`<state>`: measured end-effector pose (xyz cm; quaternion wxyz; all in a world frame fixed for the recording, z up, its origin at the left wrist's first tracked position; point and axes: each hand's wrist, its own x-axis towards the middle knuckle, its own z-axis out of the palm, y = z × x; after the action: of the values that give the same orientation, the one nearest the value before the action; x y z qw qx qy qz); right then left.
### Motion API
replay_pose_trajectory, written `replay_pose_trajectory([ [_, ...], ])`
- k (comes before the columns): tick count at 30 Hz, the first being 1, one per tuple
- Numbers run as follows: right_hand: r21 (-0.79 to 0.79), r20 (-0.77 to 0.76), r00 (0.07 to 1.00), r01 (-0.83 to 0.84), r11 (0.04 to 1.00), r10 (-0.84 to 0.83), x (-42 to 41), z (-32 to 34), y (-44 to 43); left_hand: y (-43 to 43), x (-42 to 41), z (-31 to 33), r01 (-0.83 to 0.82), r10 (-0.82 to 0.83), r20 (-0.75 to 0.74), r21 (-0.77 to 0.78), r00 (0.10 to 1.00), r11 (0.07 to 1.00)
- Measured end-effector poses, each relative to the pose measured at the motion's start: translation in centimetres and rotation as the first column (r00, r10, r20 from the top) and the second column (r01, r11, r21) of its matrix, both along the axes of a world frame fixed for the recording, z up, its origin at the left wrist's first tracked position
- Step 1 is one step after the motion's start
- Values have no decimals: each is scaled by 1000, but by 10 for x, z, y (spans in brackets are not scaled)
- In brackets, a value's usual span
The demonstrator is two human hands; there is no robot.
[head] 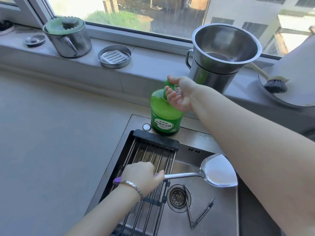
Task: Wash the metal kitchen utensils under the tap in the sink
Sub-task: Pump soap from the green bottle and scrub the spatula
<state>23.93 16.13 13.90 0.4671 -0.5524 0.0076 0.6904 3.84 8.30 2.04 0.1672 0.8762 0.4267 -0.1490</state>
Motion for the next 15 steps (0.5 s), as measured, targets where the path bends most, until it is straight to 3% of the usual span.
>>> replay_pose_trajectory([
  [5, -4, -26, 999, -38, 999, 38, 4, 1, -1, -1, -1, 5, -22, 22, 7, 0, 1000, 1000],
  [9, -15, 62, 996, -70, 997, 71, -2, 0, -12, -7, -6, 14, -47, 47, 27, -6, 999, 999],
  [13, 47, 58, 998, 27, 999, -30, -9, -2, -47, -15, -12, 26, -76, 76, 31, -2, 997, 997],
  [15, 95, 131, 988, 71, 993, -83, -19, -11, -85, -21, -14, 31, -90, 90, 39, 3, 995, 996],
])
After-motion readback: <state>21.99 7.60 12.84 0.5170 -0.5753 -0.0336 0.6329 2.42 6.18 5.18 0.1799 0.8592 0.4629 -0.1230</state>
